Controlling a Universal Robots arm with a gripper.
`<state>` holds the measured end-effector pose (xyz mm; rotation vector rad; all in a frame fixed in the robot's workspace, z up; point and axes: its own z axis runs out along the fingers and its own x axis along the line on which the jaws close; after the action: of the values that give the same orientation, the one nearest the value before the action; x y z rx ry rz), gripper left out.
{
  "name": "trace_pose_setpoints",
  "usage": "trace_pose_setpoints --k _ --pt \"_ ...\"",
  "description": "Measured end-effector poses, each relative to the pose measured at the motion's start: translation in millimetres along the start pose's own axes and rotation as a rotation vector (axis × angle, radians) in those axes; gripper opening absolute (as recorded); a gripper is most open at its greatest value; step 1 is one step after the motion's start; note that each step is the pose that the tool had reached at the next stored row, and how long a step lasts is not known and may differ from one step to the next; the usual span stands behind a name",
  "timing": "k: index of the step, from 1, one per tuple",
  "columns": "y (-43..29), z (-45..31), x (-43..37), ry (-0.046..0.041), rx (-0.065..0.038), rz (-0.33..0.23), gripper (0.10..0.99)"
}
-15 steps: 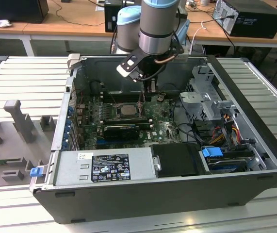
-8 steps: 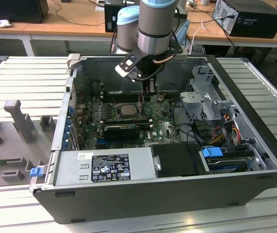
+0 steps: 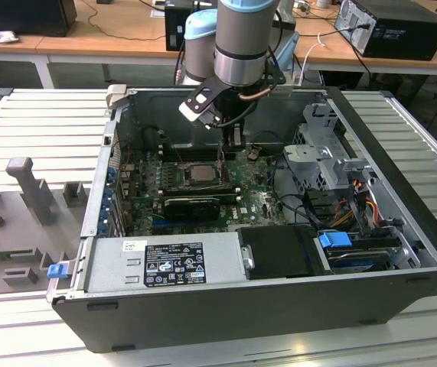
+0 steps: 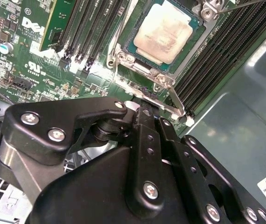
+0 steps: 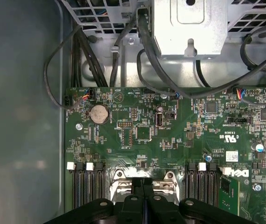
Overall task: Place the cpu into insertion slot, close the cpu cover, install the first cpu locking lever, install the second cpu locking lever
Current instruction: 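Close the cpu cover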
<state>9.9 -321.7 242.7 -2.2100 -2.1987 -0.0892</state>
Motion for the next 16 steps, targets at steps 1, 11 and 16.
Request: trace_pose_setpoints --k 1,11,16 --pt "-0.5 0.0 0.0 0.0000 0.000 0.000 0.106" --pt "-5.1 -0.1 0.0 0.0001 0.000 0.000 0.106" --pt "-7.7 -0.2 0.0 0.0000 0.000 0.000 0.106"
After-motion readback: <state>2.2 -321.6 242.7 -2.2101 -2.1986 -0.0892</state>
